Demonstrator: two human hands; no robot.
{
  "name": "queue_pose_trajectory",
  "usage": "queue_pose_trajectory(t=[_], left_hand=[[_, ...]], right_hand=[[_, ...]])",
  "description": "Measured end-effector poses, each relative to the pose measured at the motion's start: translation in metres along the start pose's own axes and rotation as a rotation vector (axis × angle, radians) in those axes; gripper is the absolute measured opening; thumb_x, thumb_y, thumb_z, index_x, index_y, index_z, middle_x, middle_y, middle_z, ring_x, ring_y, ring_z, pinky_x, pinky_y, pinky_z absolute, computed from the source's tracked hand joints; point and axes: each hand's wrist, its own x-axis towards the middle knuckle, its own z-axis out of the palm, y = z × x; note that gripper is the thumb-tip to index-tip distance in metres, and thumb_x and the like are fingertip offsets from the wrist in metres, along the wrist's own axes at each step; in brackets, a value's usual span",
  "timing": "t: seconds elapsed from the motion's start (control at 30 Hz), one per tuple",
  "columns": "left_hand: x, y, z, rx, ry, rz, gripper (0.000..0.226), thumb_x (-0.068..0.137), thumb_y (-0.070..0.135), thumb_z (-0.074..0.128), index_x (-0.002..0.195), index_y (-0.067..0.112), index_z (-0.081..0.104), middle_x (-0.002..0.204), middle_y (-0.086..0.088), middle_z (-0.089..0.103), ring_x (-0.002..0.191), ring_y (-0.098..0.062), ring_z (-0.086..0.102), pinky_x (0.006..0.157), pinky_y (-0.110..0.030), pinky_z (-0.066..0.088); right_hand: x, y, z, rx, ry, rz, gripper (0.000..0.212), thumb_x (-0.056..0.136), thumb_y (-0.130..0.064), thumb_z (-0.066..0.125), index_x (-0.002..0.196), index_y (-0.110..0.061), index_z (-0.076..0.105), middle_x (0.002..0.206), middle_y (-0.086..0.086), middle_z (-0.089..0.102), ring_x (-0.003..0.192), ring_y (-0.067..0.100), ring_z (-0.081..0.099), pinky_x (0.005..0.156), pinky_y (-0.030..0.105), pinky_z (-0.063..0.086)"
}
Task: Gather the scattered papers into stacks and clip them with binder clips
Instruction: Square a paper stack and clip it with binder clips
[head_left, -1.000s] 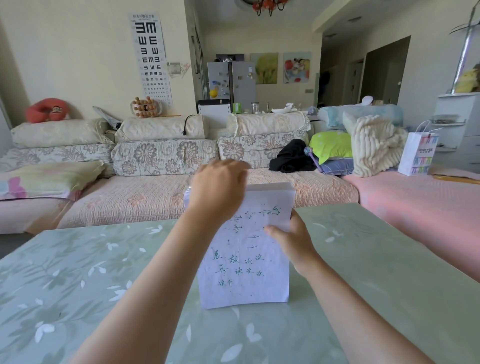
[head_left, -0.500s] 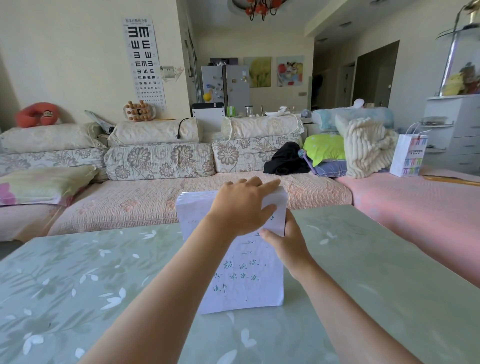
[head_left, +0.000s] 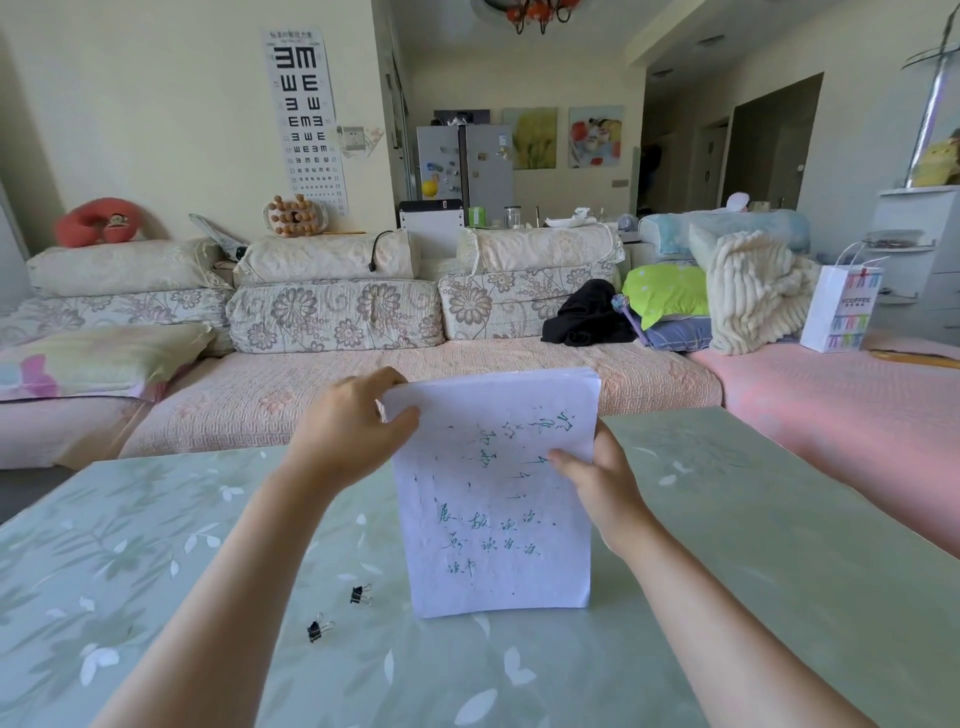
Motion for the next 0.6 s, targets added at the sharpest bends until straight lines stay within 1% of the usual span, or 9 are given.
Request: queue_pose_trajectory(t=[0.07, 0.1, 0.13, 0.17, 0.23, 0.3, 0.4, 0.5, 0.6], left_hand=[[-0.009, -0.001, 0.017, -0.607, 0.007, -0.177, 0.022, 0.072, 0.028, 0.064, 0.092, 0.021, 0.056, 0.080, -0.001, 0.065, 0.071, -0.015, 0.061, 0.062, -0.029, 0.047], [-0.014, 0.000, 0.028, -0.861, 0.022, -0.274, 0.026, 0.070, 0.023, 0.063, 0.094, 0.018, 0.054, 0.084, -0.003, 0.065, 0.073, -0.016, 0.061, 0.063, -0.028, 0.049], [-0.020, 0.000, 0.040, -1.029, 0.031, -0.355, 0.030, 0.069, 0.020, 0.061, 0.097, 0.017, 0.053, 0.088, -0.005, 0.065, 0.076, -0.017, 0.061, 0.065, -0.028, 0.050], [-0.026, 0.000, 0.051, -1.098, 0.022, -0.409, 0.033, 0.067, 0.018, 0.060, 0.099, 0.017, 0.055, 0.091, -0.006, 0.065, 0.079, -0.018, 0.062, 0.067, -0.029, 0.050], [-0.036, 0.000, 0.071, -1.095, -0.018, -0.477, 0.035, 0.063, 0.017, 0.057, 0.098, 0.017, 0.061, 0.086, -0.002, 0.068, 0.076, -0.018, 0.063, 0.065, -0.029, 0.049], [-0.045, -0.001, 0.087, -1.092, -0.009, -0.544, 0.035, 0.061, 0.017, 0.057, 0.096, 0.016, 0.063, 0.081, -0.001, 0.069, 0.074, -0.020, 0.064, 0.060, -0.027, 0.050], [-0.059, -0.003, 0.102, -1.093, 0.017, -0.518, 0.041, 0.062, 0.021, 0.061, 0.102, 0.016, 0.064, 0.088, 0.000, 0.072, 0.079, -0.016, 0.069, 0.059, -0.021, 0.052], [-0.066, -0.006, 0.109, -1.057, 0.016, -0.455, 0.040, 0.067, 0.017, 0.066, 0.107, 0.021, 0.063, 0.096, 0.002, 0.075, 0.087, -0.012, 0.072, 0.069, -0.026, 0.057], [-0.065, -0.007, 0.106, -0.940, 0.037, -0.413, 0.031, 0.072, 0.006, 0.070, 0.098, 0.021, 0.064, 0.088, 0.003, 0.075, 0.084, -0.015, 0.072, 0.068, -0.028, 0.058]], right_hand=[[-0.001, 0.001, 0.001, 0.012, 0.019, 0.015, 0.037, 0.090, 0.002, 0.062, 0.113, -0.027, 0.061, 0.104, -0.007, 0.075, 0.097, 0.010, 0.070, 0.079, 0.027, 0.051], [-0.001, 0.002, 0.001, 0.017, 0.026, 0.022, 0.037, 0.090, 0.003, 0.061, 0.114, -0.026, 0.060, 0.105, -0.007, 0.075, 0.098, 0.011, 0.071, 0.079, 0.027, 0.052], [-0.001, 0.003, 0.002, 0.020, 0.029, 0.026, 0.038, 0.091, 0.003, 0.061, 0.115, -0.026, 0.060, 0.106, -0.006, 0.075, 0.099, 0.013, 0.071, 0.080, 0.029, 0.052], [-0.001, 0.004, 0.002, 0.025, 0.032, 0.029, 0.038, 0.091, 0.003, 0.060, 0.116, -0.026, 0.060, 0.107, -0.005, 0.075, 0.101, 0.014, 0.071, 0.082, 0.031, 0.053], [0.000, 0.007, 0.002, 0.037, 0.039, 0.037, 0.038, 0.089, 0.000, 0.062, 0.116, -0.027, 0.061, 0.108, -0.005, 0.074, 0.103, 0.016, 0.070, 0.085, 0.033, 0.053], [0.000, 0.011, 0.002, 0.041, 0.033, 0.043, 0.040, 0.082, -0.009, 0.064, 0.118, -0.027, 0.060, 0.111, -0.005, 0.074, 0.105, 0.016, 0.069, 0.088, 0.035, 0.053], [-0.001, 0.015, 0.003, 0.062, 0.038, 0.052, 0.044, 0.076, -0.015, 0.063, 0.119, -0.027, 0.060, 0.113, -0.004, 0.073, 0.107, 0.016, 0.069, 0.093, 0.037, 0.052], [0.000, 0.017, 0.005, 0.029, 0.061, 0.052, 0.037, 0.086, -0.004, 0.063, 0.115, -0.029, 0.061, 0.110, -0.008, 0.073, 0.104, 0.012, 0.069, 0.092, 0.033, 0.051], [-0.001, 0.016, 0.005, -0.039, 0.087, 0.045, 0.036, 0.091, 0.001, 0.058, 0.111, -0.028, 0.062, 0.106, -0.010, 0.074, 0.100, 0.007, 0.070, 0.087, 0.029, 0.051]])
